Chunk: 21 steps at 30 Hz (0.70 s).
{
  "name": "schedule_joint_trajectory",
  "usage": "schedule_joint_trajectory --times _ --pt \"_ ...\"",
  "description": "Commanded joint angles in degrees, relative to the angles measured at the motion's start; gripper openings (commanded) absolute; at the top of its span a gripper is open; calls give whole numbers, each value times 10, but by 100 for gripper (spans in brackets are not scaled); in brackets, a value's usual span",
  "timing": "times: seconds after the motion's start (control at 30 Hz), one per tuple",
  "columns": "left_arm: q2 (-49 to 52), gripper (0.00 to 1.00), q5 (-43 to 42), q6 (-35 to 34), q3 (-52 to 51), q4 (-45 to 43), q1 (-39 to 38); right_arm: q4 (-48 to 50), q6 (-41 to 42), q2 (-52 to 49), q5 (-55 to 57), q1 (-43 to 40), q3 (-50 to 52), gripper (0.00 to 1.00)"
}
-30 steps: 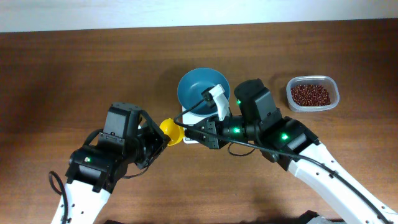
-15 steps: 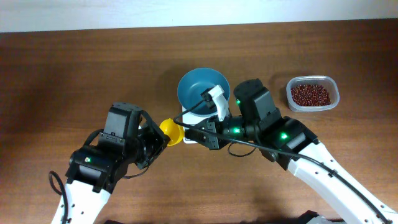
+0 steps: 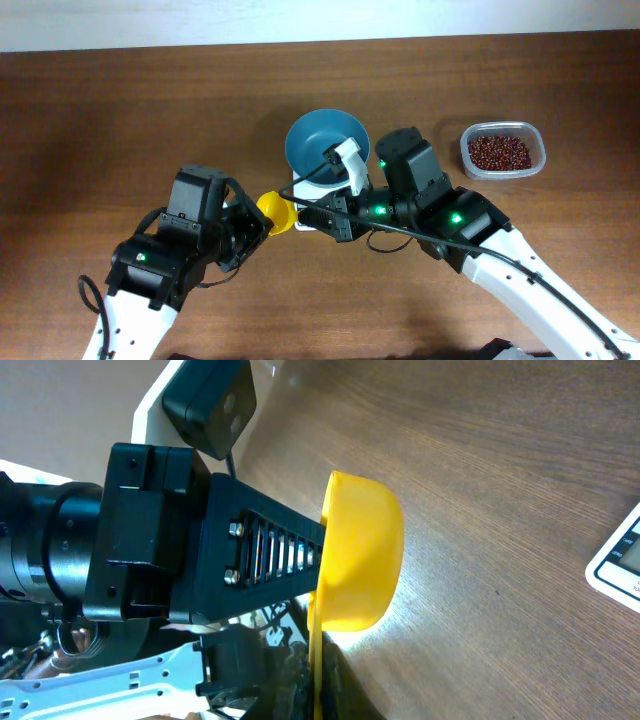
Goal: Scoop item into bowl and weigh 50g on scale
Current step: 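Grasp the yellow scoop's handle with the right gripper beside the left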
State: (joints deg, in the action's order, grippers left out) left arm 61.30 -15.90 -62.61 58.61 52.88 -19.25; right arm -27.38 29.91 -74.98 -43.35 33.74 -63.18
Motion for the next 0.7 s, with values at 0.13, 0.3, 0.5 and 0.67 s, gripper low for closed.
schedule_joint_trajectory --times 0.13,0.3,0.5,0.67 --pt "-1 0 40 6 7 -1 -2 -1 -5 0 -43 4 4 4" --pt "-1 1 40 6 7 -1 -2 -2 -9 0 -42 4 4 4" --pt "-1 3 40 5 7 3 -2 -2 -9 0 -41 4 4 4" --pt "-1 14 40 5 7 3 -2 -3 -9 0 -10 4 4 4"
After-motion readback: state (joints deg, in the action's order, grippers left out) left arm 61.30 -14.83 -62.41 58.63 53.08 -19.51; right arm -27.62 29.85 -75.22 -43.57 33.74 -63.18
